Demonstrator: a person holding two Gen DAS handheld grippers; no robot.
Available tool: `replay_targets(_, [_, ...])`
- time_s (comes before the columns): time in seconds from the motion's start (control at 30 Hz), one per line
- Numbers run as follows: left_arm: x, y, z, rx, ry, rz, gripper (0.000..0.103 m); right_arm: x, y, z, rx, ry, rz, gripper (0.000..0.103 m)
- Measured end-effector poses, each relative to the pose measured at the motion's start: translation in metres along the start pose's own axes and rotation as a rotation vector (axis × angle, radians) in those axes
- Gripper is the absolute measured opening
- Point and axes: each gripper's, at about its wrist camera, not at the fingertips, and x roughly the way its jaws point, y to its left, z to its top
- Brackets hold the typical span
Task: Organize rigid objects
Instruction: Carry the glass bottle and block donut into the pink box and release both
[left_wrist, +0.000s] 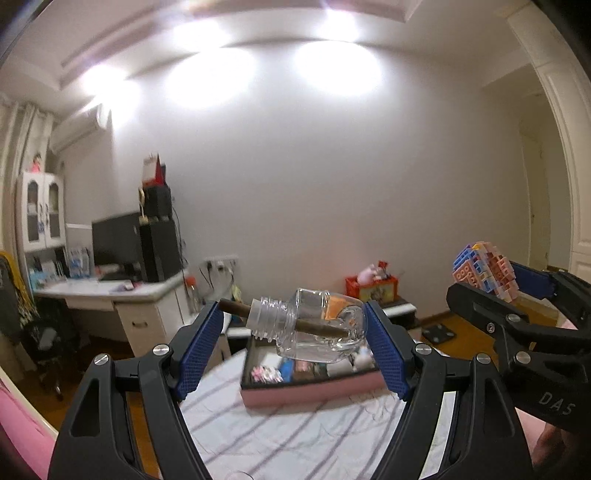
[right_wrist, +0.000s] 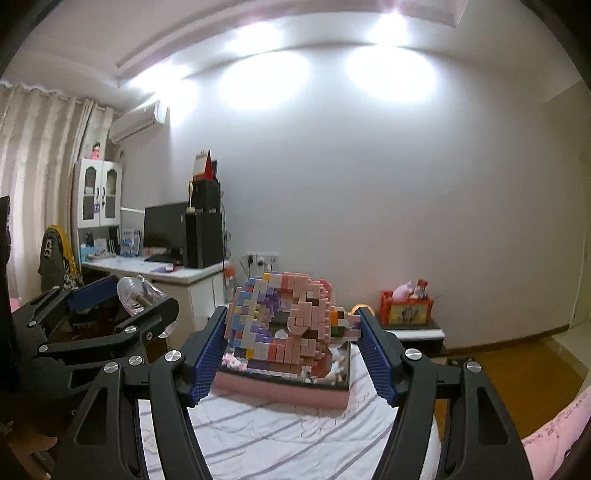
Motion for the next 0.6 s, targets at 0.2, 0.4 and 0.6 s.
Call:
replay_targets(0.2, [-0.008,0.003,0.013,0.013,-0.06,0.022,0.078,-0.015,0.005,0.014,-0.003,-0.056,0.0,0.069])
replay_targets(0.4, [-0.007,0.002,0.018,0.026,-0.075,0.029,0.078,-0.016,0.003,0.018,-0.009,-0.07,-0.008,0.069])
replay_targets(0.6, [0.002,0.0,0.018,0.034,-0.066,0.031,0.078,-0.009,0.001,0.016,-0.008,-0.063,-0.013,0.069])
